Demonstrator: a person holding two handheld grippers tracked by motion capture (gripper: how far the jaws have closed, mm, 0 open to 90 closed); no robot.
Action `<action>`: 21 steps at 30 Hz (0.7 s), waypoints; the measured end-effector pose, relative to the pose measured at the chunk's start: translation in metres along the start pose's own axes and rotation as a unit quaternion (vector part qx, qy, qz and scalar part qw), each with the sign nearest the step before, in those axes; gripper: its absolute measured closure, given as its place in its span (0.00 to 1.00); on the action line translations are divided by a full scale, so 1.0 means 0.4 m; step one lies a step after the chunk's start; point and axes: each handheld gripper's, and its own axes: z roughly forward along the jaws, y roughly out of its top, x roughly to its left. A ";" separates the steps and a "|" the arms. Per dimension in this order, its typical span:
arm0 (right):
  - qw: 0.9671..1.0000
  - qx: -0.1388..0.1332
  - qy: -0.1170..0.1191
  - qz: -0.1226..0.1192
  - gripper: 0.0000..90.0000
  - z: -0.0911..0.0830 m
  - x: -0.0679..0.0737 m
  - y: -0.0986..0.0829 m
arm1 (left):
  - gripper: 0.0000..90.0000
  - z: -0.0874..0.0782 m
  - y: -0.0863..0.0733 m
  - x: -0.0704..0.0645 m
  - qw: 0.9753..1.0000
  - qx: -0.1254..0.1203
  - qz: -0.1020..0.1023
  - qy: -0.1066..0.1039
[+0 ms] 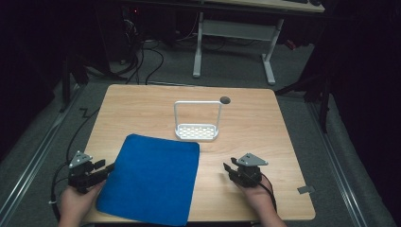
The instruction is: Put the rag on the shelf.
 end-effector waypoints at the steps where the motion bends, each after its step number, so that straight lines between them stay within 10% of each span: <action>1: 1.000 -0.002 -0.001 -0.002 0.67 0.002 0.002 0.003 | 0.59 -0.001 0.001 0.001 1.000 -0.003 -0.002 -0.001; 21: 1.000 -0.016 0.019 -0.001 0.71 0.013 0.017 0.025 | 0.60 0.007 -0.006 -0.001 1.000 0.005 0.017 0.003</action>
